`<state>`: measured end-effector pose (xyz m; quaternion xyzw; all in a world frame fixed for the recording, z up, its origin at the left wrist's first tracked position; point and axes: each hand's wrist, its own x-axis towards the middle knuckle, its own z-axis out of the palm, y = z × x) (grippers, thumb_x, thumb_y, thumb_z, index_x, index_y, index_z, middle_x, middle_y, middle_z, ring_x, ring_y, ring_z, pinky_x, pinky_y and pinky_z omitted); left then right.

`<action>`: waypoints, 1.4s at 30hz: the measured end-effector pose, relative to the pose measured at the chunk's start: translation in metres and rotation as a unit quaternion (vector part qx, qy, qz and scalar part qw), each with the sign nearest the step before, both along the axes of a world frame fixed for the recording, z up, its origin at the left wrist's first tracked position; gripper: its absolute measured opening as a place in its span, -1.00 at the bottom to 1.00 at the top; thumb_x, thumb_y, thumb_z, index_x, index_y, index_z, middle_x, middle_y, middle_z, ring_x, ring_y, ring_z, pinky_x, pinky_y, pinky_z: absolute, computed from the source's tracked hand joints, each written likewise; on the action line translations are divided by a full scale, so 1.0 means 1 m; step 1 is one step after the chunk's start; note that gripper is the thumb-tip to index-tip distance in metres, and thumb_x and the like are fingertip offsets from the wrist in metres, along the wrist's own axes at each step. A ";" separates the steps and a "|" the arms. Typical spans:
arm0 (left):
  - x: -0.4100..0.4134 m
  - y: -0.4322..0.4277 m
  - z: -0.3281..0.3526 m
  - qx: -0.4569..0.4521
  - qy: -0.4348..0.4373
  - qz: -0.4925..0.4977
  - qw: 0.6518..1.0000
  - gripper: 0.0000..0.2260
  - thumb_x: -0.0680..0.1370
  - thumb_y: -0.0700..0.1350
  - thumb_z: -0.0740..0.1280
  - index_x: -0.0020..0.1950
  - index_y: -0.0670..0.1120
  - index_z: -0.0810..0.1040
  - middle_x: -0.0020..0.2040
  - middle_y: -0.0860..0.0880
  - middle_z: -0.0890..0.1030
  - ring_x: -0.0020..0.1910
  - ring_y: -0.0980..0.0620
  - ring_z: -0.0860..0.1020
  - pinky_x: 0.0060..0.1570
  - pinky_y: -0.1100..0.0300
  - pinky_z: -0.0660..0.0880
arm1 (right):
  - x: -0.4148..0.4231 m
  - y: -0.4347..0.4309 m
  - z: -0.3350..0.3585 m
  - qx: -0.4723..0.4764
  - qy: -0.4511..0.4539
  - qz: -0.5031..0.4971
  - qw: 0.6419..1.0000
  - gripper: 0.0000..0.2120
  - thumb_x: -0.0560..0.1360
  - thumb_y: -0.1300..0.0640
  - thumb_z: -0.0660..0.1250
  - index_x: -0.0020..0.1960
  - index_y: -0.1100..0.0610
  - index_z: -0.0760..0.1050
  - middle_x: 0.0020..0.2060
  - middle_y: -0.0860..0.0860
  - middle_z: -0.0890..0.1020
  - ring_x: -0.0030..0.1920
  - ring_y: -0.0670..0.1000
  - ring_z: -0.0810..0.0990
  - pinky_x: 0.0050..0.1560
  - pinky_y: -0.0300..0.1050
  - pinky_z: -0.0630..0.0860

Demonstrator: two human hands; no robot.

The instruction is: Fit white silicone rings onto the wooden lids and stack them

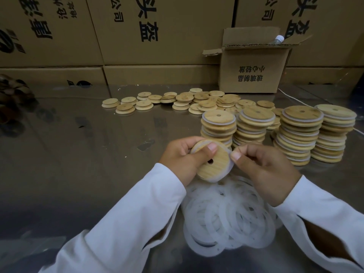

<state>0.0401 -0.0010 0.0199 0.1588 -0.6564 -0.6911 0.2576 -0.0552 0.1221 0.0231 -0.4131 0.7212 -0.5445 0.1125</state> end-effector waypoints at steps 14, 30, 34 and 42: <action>0.000 0.003 -0.004 0.023 0.026 0.012 0.999 -0.82 0.36 -0.13 0.46 -0.10 -0.17 0.63 -0.13 -0.25 0.62 -0.15 -0.11 0.58 0.02 -0.02 0.51 | 0.002 -0.001 -0.005 -0.035 0.072 -0.059 0.995 -0.77 0.42 0.24 0.34 -0.34 -0.02 0.46 -0.22 -0.11 0.48 -0.19 -0.19 0.50 -0.16 -0.39 0.41; 0.000 -0.001 -0.006 -0.132 0.022 0.058 0.989 -0.87 0.38 -0.25 0.46 -0.23 -0.03 0.59 -0.35 0.05 0.62 -0.34 0.10 0.57 -0.25 0.24 0.56 | -0.004 -0.004 -0.010 -0.072 0.038 -0.046 0.996 -0.86 0.39 0.18 0.36 -0.28 -0.03 0.49 -0.22 -0.05 0.57 -0.19 -0.07 0.56 -0.10 -0.23 0.50; 0.000 0.002 -0.004 -0.055 0.028 0.050 0.997 -0.91 0.39 -0.26 0.44 -0.23 -0.10 0.57 -0.39 0.01 0.62 -0.41 0.09 0.57 -0.40 0.25 0.54 | -0.002 -0.002 -0.007 -0.101 0.040 -0.069 0.992 -0.84 0.34 0.17 0.41 -0.28 -0.08 0.54 -0.30 -0.16 0.65 -0.26 -0.18 0.58 -0.16 -0.38 0.50; 0.000 0.010 -0.003 -0.008 0.023 0.029 0.999 -0.88 0.38 -0.27 0.43 -0.22 -0.13 0.51 -0.37 -0.05 0.60 -0.46 0.05 0.56 -0.47 0.26 0.52 | -0.002 0.001 -0.005 -0.094 0.085 -0.118 0.985 -0.85 0.33 0.13 0.45 -0.31 -0.11 0.58 -0.28 -0.32 0.62 -0.26 -0.28 0.58 -0.21 -0.52 0.43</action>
